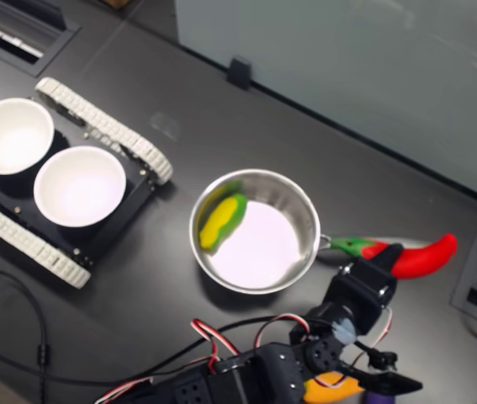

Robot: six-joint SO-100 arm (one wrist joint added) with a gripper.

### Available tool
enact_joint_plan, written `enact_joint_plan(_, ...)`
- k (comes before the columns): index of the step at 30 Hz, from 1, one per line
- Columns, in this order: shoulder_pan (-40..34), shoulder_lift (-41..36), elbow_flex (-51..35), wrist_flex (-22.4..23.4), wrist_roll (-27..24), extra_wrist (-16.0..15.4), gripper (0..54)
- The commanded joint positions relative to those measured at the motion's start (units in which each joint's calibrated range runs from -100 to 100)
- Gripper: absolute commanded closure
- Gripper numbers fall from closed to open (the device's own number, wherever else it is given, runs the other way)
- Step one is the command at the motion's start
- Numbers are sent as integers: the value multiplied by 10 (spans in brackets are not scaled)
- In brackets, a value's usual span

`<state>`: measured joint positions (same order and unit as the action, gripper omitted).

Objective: Pick up the chilli and place them in the pan

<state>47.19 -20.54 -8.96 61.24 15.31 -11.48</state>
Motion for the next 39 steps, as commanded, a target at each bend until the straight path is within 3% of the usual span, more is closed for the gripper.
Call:
enact_joint_plan(1, -20, -62, -15, -9, -24, -11, 536)
enact_joint_plan(20, -103, -190, 91, -18, -116, -10, 536)
enact_joint_plan(30, -165, -260, 196, -67, -140, -6, 536)
enact_joint_plan(39, -259, -290, 304, -128, -140, 52, 536)
